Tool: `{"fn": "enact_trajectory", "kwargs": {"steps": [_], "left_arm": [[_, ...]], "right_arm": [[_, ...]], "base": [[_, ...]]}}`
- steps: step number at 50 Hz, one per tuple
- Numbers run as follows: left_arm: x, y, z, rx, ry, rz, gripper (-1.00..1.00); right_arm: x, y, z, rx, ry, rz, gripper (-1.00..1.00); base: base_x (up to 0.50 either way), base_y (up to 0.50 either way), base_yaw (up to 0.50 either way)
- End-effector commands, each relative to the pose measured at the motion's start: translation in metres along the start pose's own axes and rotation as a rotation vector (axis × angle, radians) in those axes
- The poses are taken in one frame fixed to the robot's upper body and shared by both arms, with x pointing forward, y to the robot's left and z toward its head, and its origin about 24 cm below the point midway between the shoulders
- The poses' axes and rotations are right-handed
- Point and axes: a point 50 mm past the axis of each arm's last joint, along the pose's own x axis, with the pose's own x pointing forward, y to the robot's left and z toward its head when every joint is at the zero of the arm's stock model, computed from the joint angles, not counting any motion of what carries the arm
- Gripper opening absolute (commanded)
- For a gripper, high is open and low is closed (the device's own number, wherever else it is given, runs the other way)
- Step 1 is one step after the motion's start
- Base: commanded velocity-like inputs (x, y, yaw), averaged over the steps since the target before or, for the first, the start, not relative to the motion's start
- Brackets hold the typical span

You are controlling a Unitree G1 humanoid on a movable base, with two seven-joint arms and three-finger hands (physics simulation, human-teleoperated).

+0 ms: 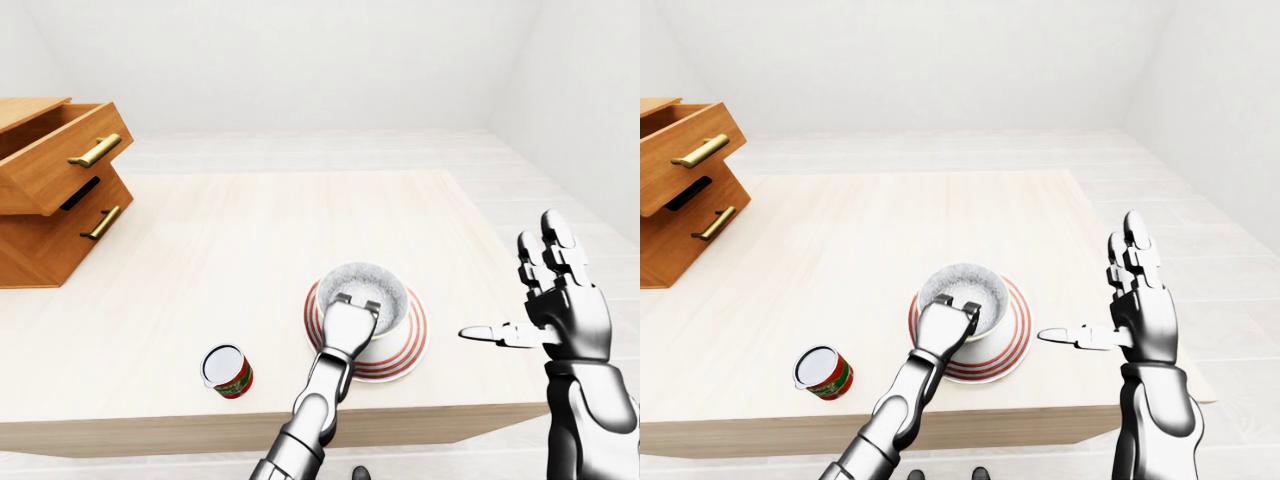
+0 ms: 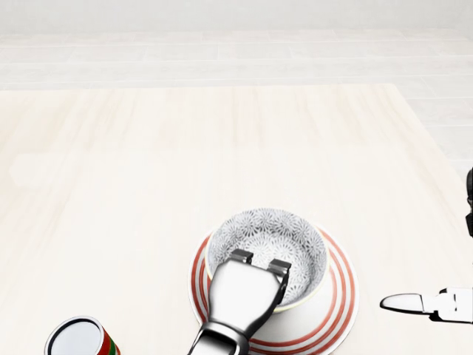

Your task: Put the bowl on the plate.

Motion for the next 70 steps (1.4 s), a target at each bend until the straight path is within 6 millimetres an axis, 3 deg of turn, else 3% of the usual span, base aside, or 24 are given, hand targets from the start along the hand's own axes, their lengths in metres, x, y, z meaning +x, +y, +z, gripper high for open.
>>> {"fn": "enact_trajectory", "kwargs": {"steps": [1, 35, 70], "left_arm": [[0.0, 0.001, 0.001, -0.002, -0.002, 0.035, -1.0], [0.001, -0.014, -0.003, -0.002, 0.007, 0.013, -1.0], [0.003, -0.016, -0.006, 0.003, 0.014, 0.006, -1.0]], "right_arm": [[0.001, 0.001, -0.002, 0.003, 0.007, 0.002, 1.0], [0.001, 0.0, -0.003, 0.004, 0.011, 0.001, 1.0], [0.005, 0.002, -0.004, 0.008, 0.011, 0.001, 1.0]], "base": [[0.0, 0.0, 0.0], [0.0, 0.0, 0.0], [0.0, 0.0, 0.0]]}}
